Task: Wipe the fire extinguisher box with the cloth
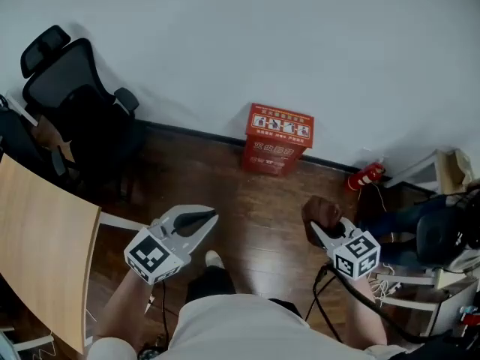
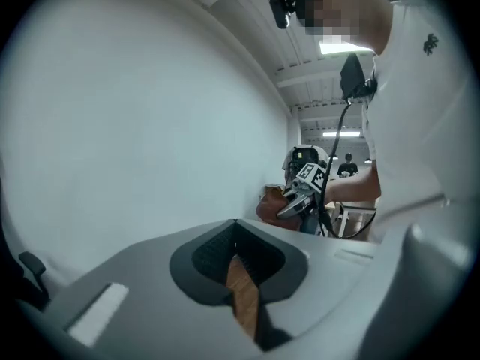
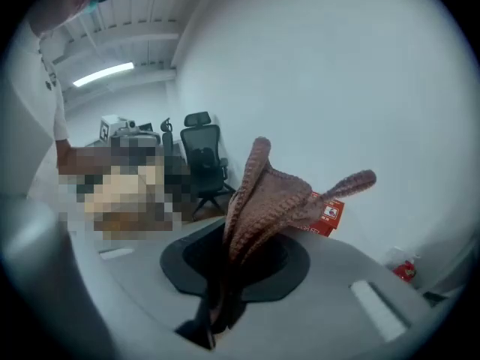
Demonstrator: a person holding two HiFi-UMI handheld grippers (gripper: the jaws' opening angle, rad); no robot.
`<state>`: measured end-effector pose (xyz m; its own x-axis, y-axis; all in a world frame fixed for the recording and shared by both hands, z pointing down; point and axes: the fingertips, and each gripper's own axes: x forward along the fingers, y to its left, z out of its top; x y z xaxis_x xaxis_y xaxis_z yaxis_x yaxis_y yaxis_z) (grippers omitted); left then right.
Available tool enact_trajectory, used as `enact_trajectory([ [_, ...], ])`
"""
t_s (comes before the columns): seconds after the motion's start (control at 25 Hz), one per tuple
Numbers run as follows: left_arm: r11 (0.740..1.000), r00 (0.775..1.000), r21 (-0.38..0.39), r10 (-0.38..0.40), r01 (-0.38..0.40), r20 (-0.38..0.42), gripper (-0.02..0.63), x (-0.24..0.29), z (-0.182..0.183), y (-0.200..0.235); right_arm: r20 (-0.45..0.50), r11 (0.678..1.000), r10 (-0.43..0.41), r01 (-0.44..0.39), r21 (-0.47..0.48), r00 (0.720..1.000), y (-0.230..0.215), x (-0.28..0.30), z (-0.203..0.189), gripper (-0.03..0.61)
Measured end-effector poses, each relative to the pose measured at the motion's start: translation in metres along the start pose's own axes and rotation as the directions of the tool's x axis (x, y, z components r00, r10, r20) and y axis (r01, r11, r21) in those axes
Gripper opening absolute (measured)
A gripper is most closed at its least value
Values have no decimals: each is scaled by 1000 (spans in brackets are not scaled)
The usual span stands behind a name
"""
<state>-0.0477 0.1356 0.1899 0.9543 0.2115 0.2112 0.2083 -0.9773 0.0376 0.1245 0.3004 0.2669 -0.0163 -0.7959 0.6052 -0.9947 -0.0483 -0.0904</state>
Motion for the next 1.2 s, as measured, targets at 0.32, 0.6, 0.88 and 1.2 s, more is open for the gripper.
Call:
enact_trajectory([
  [0.32, 998, 999, -25, -49, 49, 2, 0, 25, 20, -207, 89, 998, 65, -65, 4, 994, 55, -148, -91, 54],
  [0.6, 996, 996, -1, -89, 89, -27, 0, 0, 35, -298, 159, 998, 62, -57, -35, 985, 101, -227, -122, 53],
  [0.88, 997, 997, 17, -78, 78, -23, 0, -33, 34, -295, 210, 999, 29, -24, -27, 977, 147, -231, -114, 52],
  [1.2, 997, 997, 2, -81, 81, -6, 0, -77, 19, -271, 201, 994, 39, -17, -111, 979, 194, -204, -72, 52],
])
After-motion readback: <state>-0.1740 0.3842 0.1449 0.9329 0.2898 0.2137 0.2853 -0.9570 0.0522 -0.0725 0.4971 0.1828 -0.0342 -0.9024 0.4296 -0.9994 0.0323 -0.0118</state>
